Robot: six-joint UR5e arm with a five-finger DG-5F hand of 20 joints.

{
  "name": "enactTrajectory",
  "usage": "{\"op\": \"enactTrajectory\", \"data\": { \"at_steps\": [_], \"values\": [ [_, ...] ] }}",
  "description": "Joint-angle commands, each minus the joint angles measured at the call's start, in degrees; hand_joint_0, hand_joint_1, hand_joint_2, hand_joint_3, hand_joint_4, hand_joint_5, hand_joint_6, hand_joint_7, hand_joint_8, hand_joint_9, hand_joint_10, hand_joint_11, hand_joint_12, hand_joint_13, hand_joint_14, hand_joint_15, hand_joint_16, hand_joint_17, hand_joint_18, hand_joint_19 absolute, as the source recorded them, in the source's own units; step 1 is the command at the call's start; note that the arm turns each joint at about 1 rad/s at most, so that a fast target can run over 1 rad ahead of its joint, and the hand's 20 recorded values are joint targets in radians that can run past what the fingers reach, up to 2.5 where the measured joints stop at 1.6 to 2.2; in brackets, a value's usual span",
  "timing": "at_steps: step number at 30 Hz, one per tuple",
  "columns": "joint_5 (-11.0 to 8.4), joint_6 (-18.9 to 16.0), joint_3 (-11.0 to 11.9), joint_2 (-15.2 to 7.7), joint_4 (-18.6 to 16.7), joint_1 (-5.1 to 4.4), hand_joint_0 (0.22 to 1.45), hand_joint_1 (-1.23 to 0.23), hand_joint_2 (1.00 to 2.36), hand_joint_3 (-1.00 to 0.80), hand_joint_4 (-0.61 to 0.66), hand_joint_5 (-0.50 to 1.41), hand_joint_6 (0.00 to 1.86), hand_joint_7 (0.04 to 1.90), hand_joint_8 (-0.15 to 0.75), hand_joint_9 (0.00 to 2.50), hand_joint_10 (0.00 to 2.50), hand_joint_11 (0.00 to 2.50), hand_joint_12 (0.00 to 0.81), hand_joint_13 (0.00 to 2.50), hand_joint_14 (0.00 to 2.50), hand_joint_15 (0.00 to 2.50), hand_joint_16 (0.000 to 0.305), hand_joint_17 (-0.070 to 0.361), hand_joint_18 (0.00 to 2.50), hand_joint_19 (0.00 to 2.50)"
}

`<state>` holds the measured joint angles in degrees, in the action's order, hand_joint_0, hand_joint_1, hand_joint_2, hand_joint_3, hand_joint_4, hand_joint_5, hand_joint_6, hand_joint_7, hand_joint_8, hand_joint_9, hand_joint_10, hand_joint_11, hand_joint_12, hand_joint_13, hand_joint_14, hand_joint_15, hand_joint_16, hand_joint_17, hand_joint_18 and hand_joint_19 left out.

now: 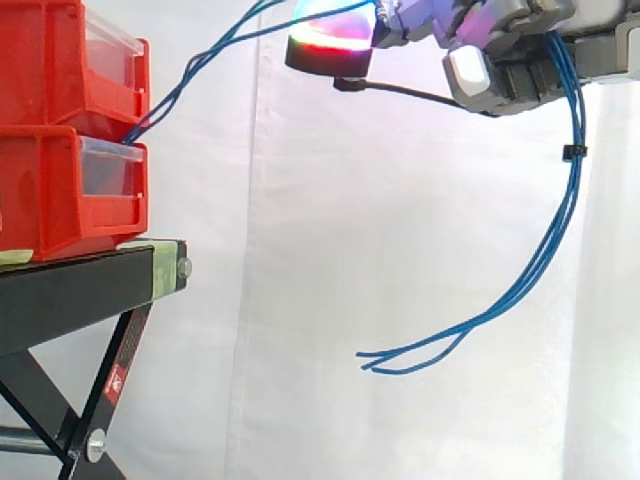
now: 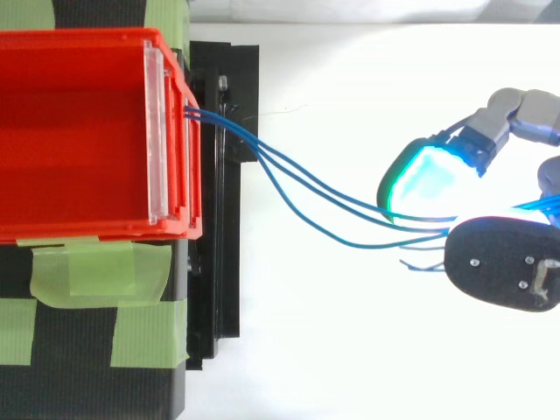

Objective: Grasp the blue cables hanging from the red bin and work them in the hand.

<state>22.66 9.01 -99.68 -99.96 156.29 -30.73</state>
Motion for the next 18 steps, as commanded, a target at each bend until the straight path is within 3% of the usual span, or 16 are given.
{"op": "enactTrajectory", "data": {
  "at_steps": [1,3,5,7,8,9,10,12,15,16,18],
  "values": [
    [-0.69,-0.39,0.01,0.03,-0.02,-0.12,1.03,-0.65,1.02,0.11,0.26,0.4,0.01,1.28,0.523,0.82,2.5,2.5,0.664,1.23,2.5,2.04,0.063,0.142,1.46,0.37],
    [-0.69,-0.39,-0.07,0.03,-0.02,-0.12,1.06,-0.64,1.01,0.37,0.26,0.41,0.01,1.28,0.537,0.8,2.5,2.5,0.669,1.23,2.5,2.04,0.066,0.148,1.42,0.31],
    [-0.69,-0.57,0.01,-0.06,0.06,-0.12,1.05,-0.65,1.0,0.36,0.26,0.42,0.01,1.27,0.559,0.79,2.5,2.5,0.663,1.23,2.5,2.03,0.068,0.152,1.45,0.29],
    [-0.69,-0.66,0.01,0.03,0.06,-0.12,0.99,-0.66,1.01,0.18,0.27,0.4,0.01,1.27,0.55,0.78,2.5,2.5,0.664,1.24,2.5,2.05,0.07,0.156,1.51,0.39],
    [-0.69,-0.83,0.01,0.03,0.15,-0.12,0.94,-0.66,1.02,-0.09,0.26,0.39,0.01,1.26,0.549,0.77,2.5,2.5,0.668,1.21,2.5,2.07,0.066,0.149,1.49,0.44],
    [-0.69,-1.01,-0.07,0.03,0.33,-0.21,0.95,-0.66,1.02,-0.17,0.26,0.38,0.01,1.26,0.55,0.76,2.5,2.5,0.669,1.21,2.5,2.07,0.065,0.145,1.47,0.46],
    [-0.69,-1.01,-0.07,-0.06,0.33,-0.21,0.97,-0.66,1.02,-0.14,0.25,0.38,0.01,1.25,0.549,0.76,2.5,2.5,0.666,1.19,2.5,2.05,0.061,0.138,1.45,0.49],
    [-0.69,-1.1,-0.07,0.03,0.33,-0.12,1.05,-0.66,1.02,0.27,0.25,0.39,0.01,1.25,0.542,0.75,2.5,2.5,0.666,1.18,2.5,2.04,0.062,0.14,1.35,0.31],
    [-0.69,-1.1,0.01,-0.06,0.33,-0.12,1.07,-0.65,1.01,0.38,0.26,0.4,0.01,1.26,0.559,0.74,2.5,2.5,0.664,1.19,2.5,2.02,0.065,0.146,1.37,0.29],
    [-0.69,-1.01,-0.07,0.03,0.33,-0.21,1.06,-0.65,1.01,0.35,0.26,0.4,0.01,1.26,0.559,0.75,2.5,2.5,0.663,1.19,2.5,2.02,0.065,0.145,1.38,0.29],
    [-0.69,-1.1,-0.07,0.03,0.33,-0.12,0.98,-0.66,1.02,0.06,0.27,0.4,0.01,1.25,0.552,0.75,2.5,2.5,0.663,1.2,2.5,2.04,0.068,0.152,1.48,0.42]
  ]
}}
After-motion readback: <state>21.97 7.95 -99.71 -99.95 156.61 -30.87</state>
